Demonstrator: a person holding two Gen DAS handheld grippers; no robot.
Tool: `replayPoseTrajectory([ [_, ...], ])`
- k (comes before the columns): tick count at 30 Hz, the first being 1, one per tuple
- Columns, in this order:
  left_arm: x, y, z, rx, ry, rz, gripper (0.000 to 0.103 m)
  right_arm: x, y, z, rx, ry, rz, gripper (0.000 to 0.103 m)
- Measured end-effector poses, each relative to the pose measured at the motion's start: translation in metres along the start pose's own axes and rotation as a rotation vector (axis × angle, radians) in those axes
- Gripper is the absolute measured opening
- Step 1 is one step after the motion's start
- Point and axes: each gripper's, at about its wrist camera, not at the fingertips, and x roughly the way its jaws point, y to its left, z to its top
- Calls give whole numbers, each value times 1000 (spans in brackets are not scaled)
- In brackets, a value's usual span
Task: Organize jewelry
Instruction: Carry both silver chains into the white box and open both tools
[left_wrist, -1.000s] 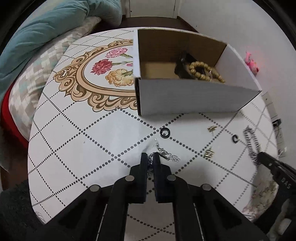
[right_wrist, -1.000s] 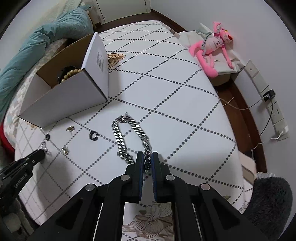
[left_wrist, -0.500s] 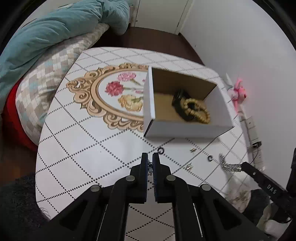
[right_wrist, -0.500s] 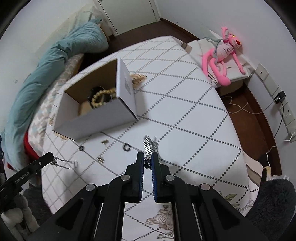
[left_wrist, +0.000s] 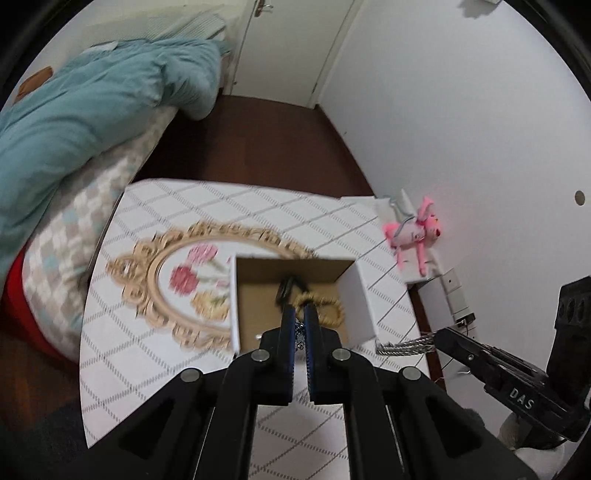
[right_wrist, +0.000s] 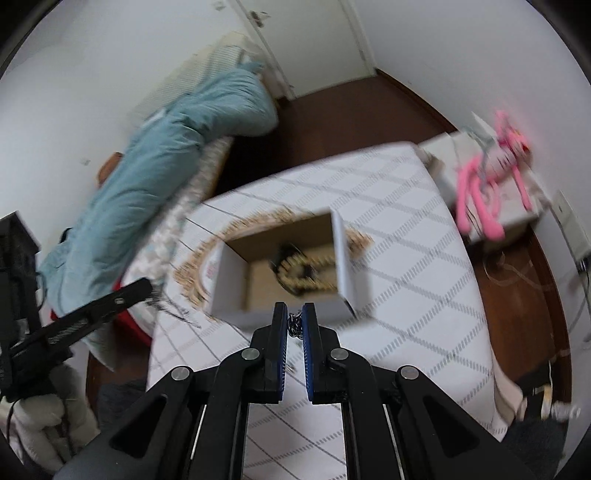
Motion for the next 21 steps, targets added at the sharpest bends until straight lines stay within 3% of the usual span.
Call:
replayPoseTrajectory([
  [4,16,1,22,24,21,-7,2,7,20,25,-50,-6,20,8],
  [8,46,12,39,18,90,-27,2,34,28,43,-49,44,56,8],
  [17,99,40,54,-13,231,-38,2,109,26,44,0,214,110,8],
  [21,107,49,62,-45,267,3,5,130,29,48,0,255,127,8],
])
